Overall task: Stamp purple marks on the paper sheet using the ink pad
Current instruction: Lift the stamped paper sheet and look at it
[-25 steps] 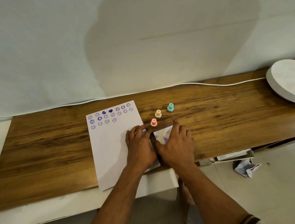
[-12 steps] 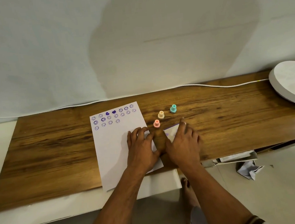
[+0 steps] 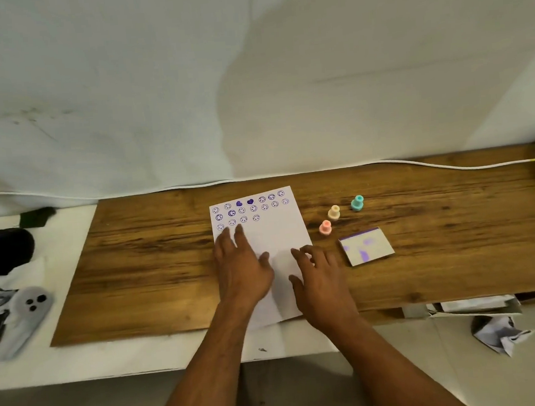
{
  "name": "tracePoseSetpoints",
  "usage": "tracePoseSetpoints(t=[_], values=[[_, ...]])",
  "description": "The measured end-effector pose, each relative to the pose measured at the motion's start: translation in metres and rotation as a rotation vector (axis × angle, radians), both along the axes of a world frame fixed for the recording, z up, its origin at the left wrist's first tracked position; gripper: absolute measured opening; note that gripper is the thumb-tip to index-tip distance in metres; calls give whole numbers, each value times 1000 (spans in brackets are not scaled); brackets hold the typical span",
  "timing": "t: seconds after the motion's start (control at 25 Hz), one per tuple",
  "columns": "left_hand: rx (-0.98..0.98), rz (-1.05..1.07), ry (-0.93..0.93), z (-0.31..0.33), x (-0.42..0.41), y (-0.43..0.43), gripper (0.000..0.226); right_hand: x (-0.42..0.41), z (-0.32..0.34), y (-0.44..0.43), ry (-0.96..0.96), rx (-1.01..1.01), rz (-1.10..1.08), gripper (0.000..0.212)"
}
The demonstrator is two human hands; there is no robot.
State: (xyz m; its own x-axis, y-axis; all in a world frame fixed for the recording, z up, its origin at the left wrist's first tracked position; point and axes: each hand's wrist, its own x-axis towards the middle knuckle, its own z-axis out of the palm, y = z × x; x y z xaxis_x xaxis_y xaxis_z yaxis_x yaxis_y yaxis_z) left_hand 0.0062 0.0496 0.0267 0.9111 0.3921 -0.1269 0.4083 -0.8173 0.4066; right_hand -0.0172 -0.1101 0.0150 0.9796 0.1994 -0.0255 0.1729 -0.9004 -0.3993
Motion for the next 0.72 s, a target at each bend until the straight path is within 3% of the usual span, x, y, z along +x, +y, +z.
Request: tracePoseSetpoints(t=[0.08, 0.16, 0.32, 0.56, 0.64, 0.72], values=[[-73, 143, 86, 2, -1, 17, 93, -2, -6, 3, -5, -65, 3, 53], [-134, 148, 152, 2, -4, 21, 98, -2, -10, 4, -20, -84, -15, 51], [-162, 120, 58, 2, -4, 20, 100, 1, -15, 6, -3, -101, -24, 51], [-780, 444, -176, 11, 10, 26, 78, 1, -18, 2, 4, -96, -26, 52], [-930, 572, -206, 9, 15, 33, 59, 1, -18, 1, 6, -91, -12, 52], [-965, 619, -215, 7, 13, 40, 19, 1, -19, -1, 20, -69, -7, 52]])
